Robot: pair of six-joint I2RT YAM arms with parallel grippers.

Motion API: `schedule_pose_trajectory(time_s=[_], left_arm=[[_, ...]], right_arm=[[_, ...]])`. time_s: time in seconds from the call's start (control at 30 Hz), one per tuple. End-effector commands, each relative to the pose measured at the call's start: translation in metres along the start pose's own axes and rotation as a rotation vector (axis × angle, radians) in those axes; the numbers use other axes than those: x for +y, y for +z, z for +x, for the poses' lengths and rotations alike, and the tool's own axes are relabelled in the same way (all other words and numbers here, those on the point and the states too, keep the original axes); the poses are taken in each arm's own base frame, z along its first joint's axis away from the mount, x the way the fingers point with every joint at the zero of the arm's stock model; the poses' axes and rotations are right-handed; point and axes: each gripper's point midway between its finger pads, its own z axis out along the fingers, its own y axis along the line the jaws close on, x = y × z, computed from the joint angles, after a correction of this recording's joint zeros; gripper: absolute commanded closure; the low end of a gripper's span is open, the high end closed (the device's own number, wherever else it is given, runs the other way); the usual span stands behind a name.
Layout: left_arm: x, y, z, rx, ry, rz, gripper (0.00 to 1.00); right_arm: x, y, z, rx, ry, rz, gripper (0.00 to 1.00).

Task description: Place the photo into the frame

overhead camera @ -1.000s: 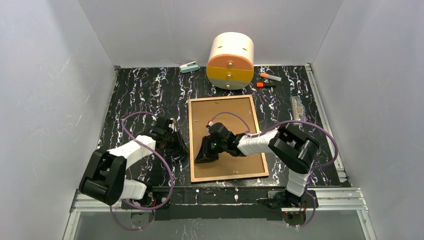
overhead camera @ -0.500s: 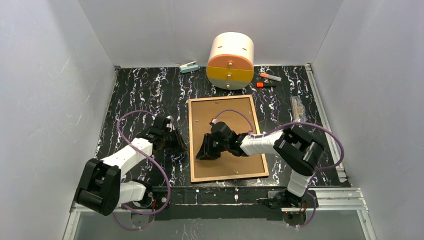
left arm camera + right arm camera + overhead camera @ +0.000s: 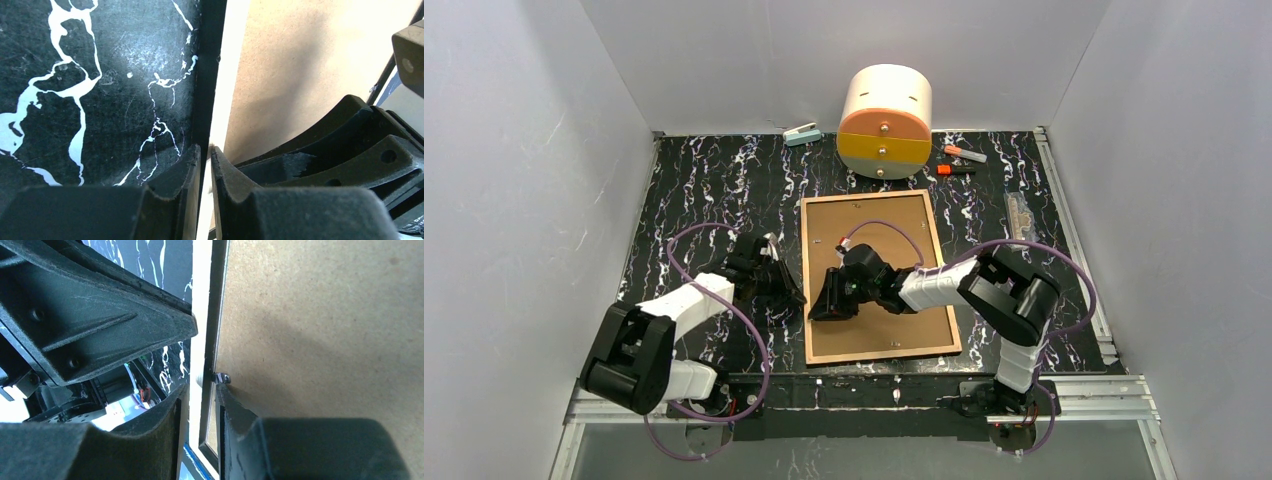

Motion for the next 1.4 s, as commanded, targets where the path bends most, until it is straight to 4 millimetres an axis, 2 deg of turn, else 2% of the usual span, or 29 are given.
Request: schedule_pose_trajectory(time_s=[0.0,0.3,0.4,0.53,0.7,0.9,1.0,1.1,1.2,1.37], left_arm=[[0.011,0.005,0.014,0.047,-0.009,-0.023,0.89],[0.016,0.004,0.016,0.042,-0.018,-0.042,0.91],[0.012,-0.001,0.008,0.012,-0.005,-0.051,0.9],[-0.004,-0.015,-0.017,-0.055,0.033,-0.059,0.82],[-0.014,-0.022,-0.041,-0.114,0.072,-0.083,0.67],[-0.016,-0.013,-0.058,-0.123,0.077,-0.119,0.53],[-0.018,-0.006,-0.066,-0.128,0.076,-0.124,0.49],[-0.021,0.003,-0.075,-0.138,0.08,-0.126,0.49],[-0.015,0.008,-0.083,-0.149,0.086,-0.164,0.49],[-0.012,0.017,-0.086,-0.14,0.108,-0.171,0.59]], right_arm=[[-0.003,0.008,-0.005,-0.017,-0.042,-0.004,0.65],[0.002,0.008,-0.008,-0.043,-0.085,-0.038,0.65],[0.013,-0.007,-0.007,-0.063,-0.119,-0.079,0.63],[0.031,-0.042,-0.016,-0.162,-0.184,-0.115,0.59],[0.032,-0.073,-0.048,-0.315,-0.202,-0.035,0.5],[0.021,-0.089,-0.111,-0.403,-0.153,0.042,0.48],[0.022,-0.085,-0.139,-0.407,-0.141,0.034,0.47],[0.022,-0.072,-0.156,-0.38,-0.131,0.029,0.48],[0.021,-0.055,-0.166,-0.356,-0.119,0.037,0.49],[0.017,-0.029,-0.174,-0.312,-0.095,0.034,0.5]])
